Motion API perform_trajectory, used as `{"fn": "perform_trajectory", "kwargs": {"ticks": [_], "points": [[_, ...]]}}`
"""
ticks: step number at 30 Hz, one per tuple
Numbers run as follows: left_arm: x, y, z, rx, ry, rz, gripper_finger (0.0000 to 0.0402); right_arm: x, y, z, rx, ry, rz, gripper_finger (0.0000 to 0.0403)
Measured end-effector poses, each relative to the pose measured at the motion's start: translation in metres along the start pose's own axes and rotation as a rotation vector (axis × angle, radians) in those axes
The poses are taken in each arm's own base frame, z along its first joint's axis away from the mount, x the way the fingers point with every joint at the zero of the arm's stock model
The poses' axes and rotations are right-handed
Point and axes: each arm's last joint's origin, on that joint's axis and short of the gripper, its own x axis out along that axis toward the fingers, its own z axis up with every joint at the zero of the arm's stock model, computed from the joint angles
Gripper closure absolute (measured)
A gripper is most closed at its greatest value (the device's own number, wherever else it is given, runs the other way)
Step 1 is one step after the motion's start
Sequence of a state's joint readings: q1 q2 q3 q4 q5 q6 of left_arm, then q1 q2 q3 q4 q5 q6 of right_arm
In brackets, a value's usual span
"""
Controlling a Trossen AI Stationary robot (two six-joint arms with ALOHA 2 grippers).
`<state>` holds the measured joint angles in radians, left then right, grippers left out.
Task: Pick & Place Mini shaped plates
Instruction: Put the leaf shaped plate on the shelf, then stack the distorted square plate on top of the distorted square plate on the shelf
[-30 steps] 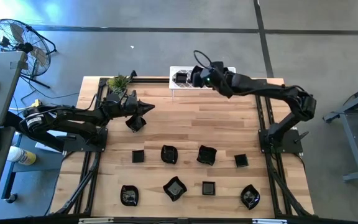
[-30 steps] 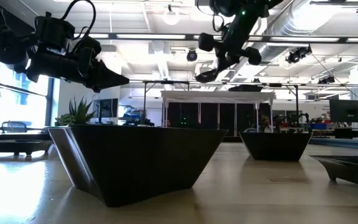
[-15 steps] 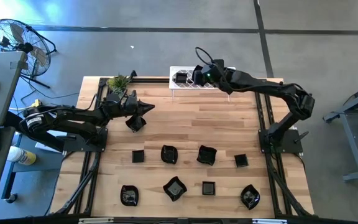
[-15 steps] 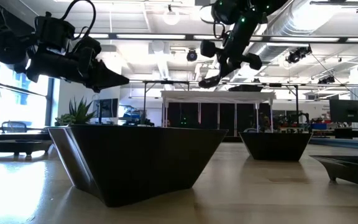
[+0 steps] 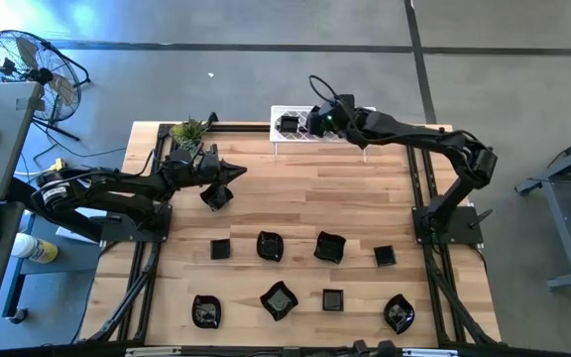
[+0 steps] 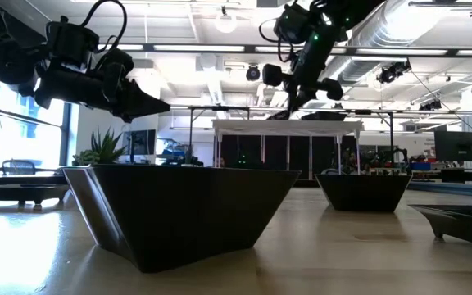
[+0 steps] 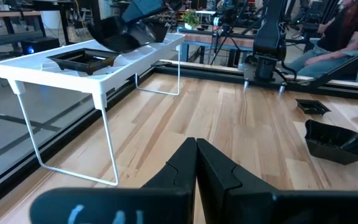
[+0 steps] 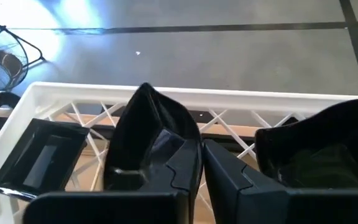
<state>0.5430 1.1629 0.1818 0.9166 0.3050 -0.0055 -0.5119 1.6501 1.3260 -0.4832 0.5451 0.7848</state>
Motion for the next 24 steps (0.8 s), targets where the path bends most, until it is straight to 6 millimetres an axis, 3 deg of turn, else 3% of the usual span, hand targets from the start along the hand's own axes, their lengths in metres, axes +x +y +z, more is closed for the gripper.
{"fn": "perform_trajectory", "kwargs": {"ticks": [10, 16, 21, 24], "points": [[0.000, 0.000, 0.000, 0.000, -0.001, -0.001, 0.0397, 0.001, 0.000, 0.003, -0.024, 0.004, 0.025, 0.0337], [0.000, 0.000, -0.001, -0.002, 0.007, -0.001, 0.0397, -0.005, 0.003, 0.007, -0.125, -0.016, 0.082, 0.0355], [0.000, 0.000, -0.001, -0.003, 0.007, 0.000, 0.0397, -0.029, 0.032, -0.007, -0.424, -0.100, 0.220, 0.0397], [0.000, 0.000, -0.001, 0.001, 0.007, 0.000, 0.0397, -0.047, 0.054, -0.021, -0.522, -0.151, 0.350, 0.0394]]}}
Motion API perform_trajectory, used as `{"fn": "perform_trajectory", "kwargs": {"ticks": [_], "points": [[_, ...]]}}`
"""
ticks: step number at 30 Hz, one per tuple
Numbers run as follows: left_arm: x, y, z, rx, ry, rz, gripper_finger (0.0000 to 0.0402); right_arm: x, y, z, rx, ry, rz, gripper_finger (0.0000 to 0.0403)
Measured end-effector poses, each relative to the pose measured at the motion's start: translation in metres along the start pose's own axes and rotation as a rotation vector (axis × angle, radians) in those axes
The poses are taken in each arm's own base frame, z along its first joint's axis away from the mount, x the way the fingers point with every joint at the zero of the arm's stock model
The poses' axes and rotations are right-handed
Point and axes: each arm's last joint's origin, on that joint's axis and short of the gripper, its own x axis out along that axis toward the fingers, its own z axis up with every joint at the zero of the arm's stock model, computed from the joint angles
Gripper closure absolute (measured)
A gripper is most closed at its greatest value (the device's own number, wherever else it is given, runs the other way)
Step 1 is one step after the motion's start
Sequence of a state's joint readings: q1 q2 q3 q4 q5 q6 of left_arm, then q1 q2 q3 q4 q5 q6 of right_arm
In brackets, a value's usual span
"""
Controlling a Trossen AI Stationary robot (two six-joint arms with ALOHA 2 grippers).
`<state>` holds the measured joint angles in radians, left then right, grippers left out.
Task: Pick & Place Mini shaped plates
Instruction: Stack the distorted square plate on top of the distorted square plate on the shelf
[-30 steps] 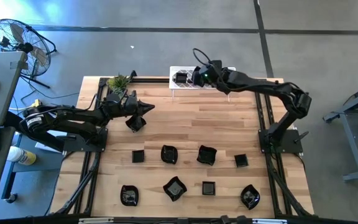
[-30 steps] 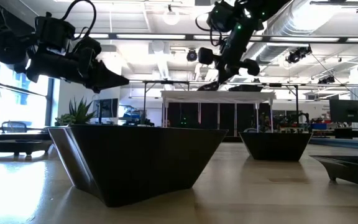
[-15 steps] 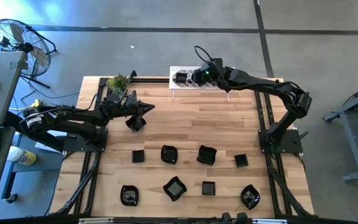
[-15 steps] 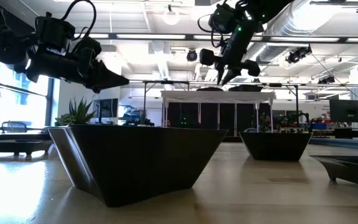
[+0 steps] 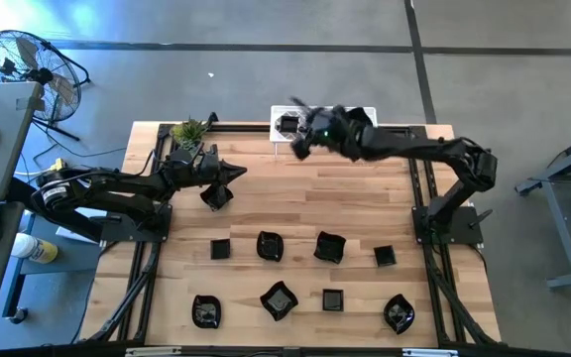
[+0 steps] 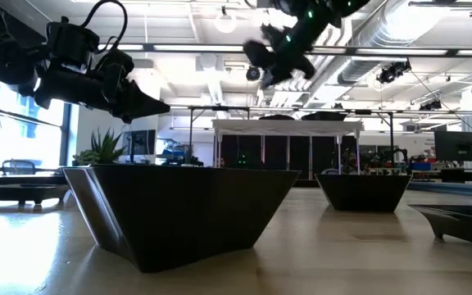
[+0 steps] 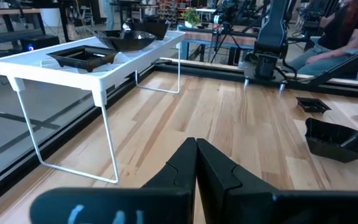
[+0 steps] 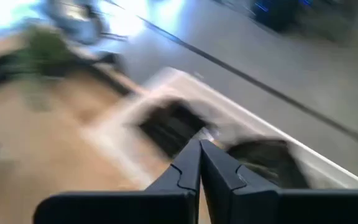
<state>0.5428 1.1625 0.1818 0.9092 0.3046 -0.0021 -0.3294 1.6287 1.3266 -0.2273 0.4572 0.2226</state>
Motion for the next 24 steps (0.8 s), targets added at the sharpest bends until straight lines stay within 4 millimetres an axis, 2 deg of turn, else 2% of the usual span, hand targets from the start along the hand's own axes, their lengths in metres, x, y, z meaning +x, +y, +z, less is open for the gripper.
{"fn": "perform_trajectory", "kwargs": {"ticks": [4, 9, 12, 15, 19, 24], "points": [[0.000, 0.000, 0.000, 0.020, 0.001, 0.000, 0.0397, -0.016, 0.032, -0.002, -0.093, -0.056, 0.116, 0.0394], [0.000, 0.000, -0.003, 0.013, 0.033, 0.001, 0.0397, -0.033, 0.063, -0.007, -0.191, -0.121, 0.273, 0.0399], [0.000, 0.000, -0.005, 0.009, 0.048, 0.001, 0.0397, -0.031, 0.074, -0.028, -0.185, -0.233, 0.421, 0.0397], [0.000, 0.000, -0.005, 0.009, 0.046, 0.001, 0.0397, -0.026, 0.073, -0.058, -0.150, -0.313, 0.567, 0.0401], [0.000, 0.000, -0.005, 0.009, 0.046, 0.001, 0.0397, -0.027, 0.062, -0.088, -0.038, -0.383, 0.633, 0.0399], [0.000, 0.000, -0.004, 0.010, 0.044, 0.002, 0.0397, -0.039, 0.047, -0.103, 0.039, -0.347, 0.646, 0.0401]]}}
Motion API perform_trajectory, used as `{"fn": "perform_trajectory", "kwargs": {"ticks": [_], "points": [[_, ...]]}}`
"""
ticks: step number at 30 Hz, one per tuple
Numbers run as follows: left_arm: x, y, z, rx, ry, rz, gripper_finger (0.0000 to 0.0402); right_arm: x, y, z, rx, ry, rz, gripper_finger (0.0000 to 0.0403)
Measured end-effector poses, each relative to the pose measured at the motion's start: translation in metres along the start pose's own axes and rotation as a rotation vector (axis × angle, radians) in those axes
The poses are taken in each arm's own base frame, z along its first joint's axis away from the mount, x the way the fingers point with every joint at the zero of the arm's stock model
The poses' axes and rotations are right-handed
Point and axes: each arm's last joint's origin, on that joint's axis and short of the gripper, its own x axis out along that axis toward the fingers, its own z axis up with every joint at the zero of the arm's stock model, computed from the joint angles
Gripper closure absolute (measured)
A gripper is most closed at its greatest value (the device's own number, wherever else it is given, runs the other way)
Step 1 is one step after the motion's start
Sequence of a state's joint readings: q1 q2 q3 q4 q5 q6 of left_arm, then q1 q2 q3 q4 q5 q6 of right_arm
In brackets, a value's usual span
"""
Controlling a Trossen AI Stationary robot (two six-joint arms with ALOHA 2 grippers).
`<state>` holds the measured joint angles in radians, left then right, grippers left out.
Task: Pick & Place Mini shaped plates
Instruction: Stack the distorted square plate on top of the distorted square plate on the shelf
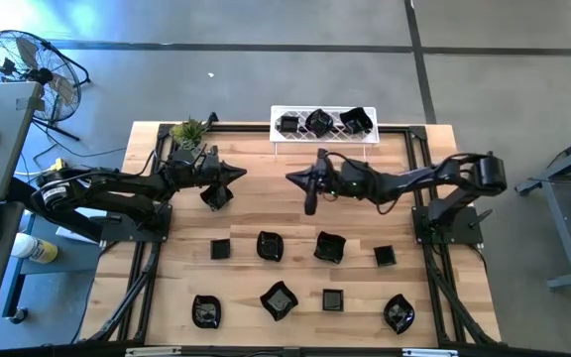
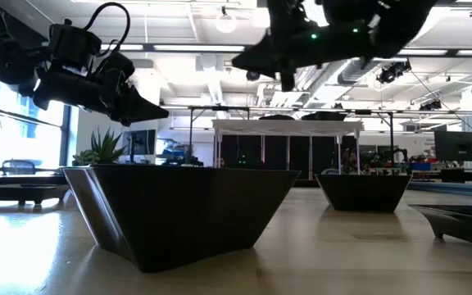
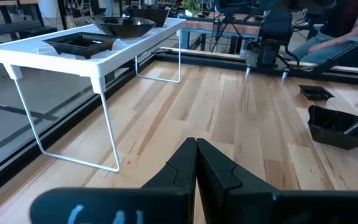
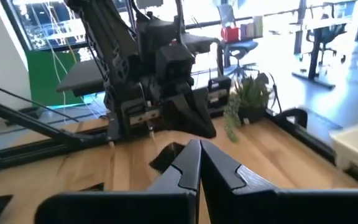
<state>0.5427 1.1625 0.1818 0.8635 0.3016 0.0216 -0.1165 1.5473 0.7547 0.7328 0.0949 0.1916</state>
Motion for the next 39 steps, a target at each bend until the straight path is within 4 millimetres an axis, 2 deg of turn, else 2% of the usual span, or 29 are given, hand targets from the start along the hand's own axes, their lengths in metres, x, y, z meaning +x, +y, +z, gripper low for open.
{"fn": "perform_trajectory", "kwargs": {"ticks": [5, 11, 19, 25, 31, 39], "points": [[0.000, 0.000, 0.000, 0.000, 0.000, 0.000, 0.0397, -0.012, 0.004, 0.008, 0.058, 0.178, -0.050, 0.0394], [0.000, 0.000, 0.000, -0.001, 0.002, 0.000, 0.0397, -0.017, 0.027, 0.028, 0.046, 0.440, -0.131, 0.0378], [0.000, 0.000, -0.001, 0.022, 0.007, -0.003, 0.0397, -0.035, 0.042, 0.036, 0.114, 0.732, -0.271, 0.0315], [0.000, 0.000, -0.002, 0.021, 0.015, -0.004, 0.0397, -0.047, 0.045, 0.029, 0.213, 0.905, -0.267, 0.0267], [0.000, 0.000, -0.002, 0.020, 0.020, -0.003, 0.0397, -0.055, 0.042, 0.022, 0.204, 0.999, -0.304, 0.0245], [0.000, 0.000, -0.002, 0.035, 0.024, -0.003, 0.0397, -0.050, 0.036, 0.025, 0.183, 0.958, -0.301, 0.0234]]}}
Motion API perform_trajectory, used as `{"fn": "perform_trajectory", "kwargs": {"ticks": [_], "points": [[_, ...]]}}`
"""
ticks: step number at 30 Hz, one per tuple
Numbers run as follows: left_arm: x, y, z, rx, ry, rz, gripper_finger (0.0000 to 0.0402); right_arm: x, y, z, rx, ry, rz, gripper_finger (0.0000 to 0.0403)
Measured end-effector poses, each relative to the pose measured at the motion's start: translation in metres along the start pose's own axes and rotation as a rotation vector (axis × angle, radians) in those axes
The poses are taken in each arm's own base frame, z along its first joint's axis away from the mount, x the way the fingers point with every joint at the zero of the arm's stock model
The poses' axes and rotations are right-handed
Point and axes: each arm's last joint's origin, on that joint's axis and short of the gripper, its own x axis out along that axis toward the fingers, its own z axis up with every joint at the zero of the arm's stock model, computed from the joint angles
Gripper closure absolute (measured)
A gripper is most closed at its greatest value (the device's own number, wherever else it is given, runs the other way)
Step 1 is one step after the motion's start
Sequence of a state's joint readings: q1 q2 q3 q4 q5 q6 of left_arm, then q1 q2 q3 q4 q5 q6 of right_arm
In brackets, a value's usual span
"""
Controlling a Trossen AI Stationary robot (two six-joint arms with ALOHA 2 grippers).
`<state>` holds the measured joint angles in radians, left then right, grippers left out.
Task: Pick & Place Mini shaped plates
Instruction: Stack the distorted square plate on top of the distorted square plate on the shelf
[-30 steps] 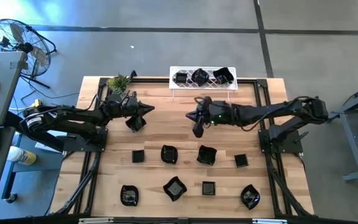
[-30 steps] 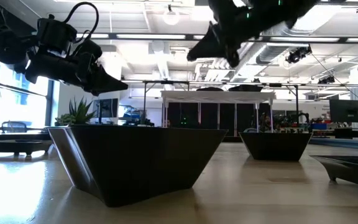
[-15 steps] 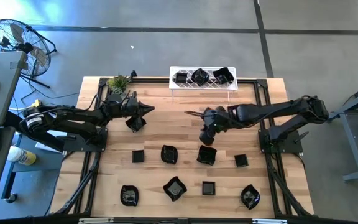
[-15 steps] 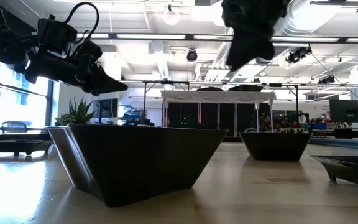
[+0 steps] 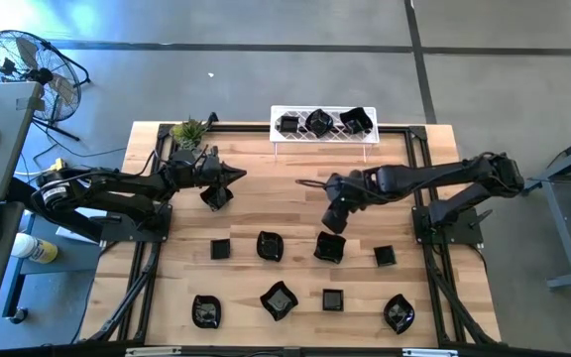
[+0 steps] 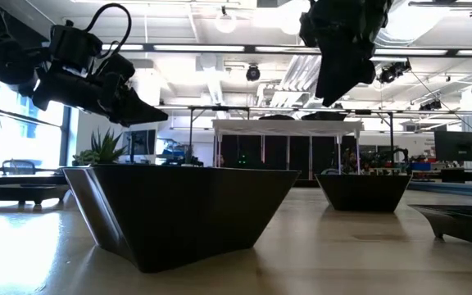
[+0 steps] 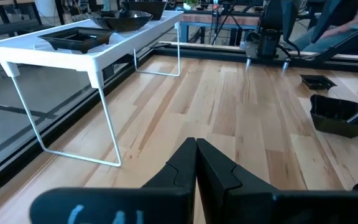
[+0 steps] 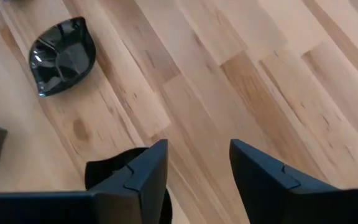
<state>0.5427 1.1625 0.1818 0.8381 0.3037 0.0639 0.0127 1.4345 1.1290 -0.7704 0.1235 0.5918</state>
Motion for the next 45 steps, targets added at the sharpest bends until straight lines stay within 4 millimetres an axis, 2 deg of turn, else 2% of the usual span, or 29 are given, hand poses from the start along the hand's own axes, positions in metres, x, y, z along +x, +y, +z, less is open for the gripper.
{"fn": "perform_trajectory", "kwargs": {"ticks": [8, 17, 25, 34, 40, 45], "points": [[0.000, 0.000, 0.000, 0.000, 0.004, 0.000, 0.0397, 0.003, -0.002, 0.003, -0.002, 0.009, 0.019, 0.0230], [0.000, 0.000, 0.000, 0.001, 0.004, 0.003, 0.0397, 0.018, 0.002, 0.003, -0.036, 0.099, 0.018, 0.0199], [0.000, 0.000, 0.000, 0.002, 0.003, 0.002, 0.0397, 0.017, 0.006, 0.005, -0.102, 0.107, 0.007, 0.0175], [0.000, 0.000, 0.000, 0.002, 0.003, 0.002, 0.0397, 0.017, -0.003, 0.006, -0.104, 0.166, -0.021, 0.0174], [0.000, 0.000, 0.000, 0.010, 0.003, 0.001, 0.0397, 0.013, 0.010, 0.017, -0.152, 0.221, -0.044, 0.0174], [0.000, 0.000, 0.000, 0.010, 0.003, -0.001, 0.0397, 0.042, 0.029, 0.010, -0.218, 0.322, 0.028, 0.0175]]}}
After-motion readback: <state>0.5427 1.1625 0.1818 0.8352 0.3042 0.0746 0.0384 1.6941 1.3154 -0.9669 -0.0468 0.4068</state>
